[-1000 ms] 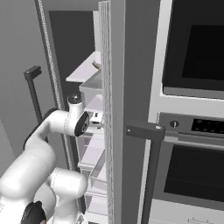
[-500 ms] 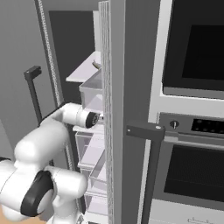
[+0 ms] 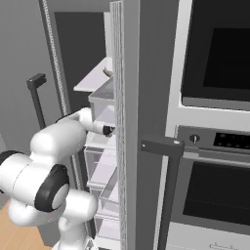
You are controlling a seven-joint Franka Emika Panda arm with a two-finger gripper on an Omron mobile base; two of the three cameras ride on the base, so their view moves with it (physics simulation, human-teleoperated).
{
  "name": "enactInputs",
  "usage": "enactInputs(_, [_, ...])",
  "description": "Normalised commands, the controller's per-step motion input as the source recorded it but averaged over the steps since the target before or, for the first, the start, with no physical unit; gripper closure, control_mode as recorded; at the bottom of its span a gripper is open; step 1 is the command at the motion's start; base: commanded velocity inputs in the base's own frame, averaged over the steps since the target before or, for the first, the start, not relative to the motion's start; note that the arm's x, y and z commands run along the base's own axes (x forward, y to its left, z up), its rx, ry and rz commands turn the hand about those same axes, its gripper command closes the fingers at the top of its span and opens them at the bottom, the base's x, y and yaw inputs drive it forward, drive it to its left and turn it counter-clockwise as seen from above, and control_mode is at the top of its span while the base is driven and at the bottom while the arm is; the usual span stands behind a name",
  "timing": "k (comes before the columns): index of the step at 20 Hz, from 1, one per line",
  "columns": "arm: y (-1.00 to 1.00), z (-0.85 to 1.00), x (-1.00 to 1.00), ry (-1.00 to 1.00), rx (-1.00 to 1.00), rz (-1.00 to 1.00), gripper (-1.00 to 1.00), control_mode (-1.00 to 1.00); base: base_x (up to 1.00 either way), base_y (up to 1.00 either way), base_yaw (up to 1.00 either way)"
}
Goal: Place one sweet potato and one fish in each tupperware on the nearby counter, to pack two identical lunches.
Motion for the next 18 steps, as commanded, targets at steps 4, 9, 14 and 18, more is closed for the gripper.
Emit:
enactInputs(4, [0.00, -0.40, 0.33, -0.03, 0.00, 0.02, -1.00, -1.00, 0.00, 0.00, 0.00])
enactInputs(9, [-0.02, -0.26, 0.29, -0.03, 0.00, 0.01, -1.00, -1.00, 0.00, 0.00, 0.00])
enactInputs(14, [-0.15, -0.14, 0.30, 0.00, 0.00, 0.02, -1.00, -1.00, 0.00, 0.00, 0.00])
enactInputs(18, [-0.13, -0.16, 0.38, 0.00, 0.00, 0.04, -1.00, -1.00, 0.00, 0.00, 0.00])
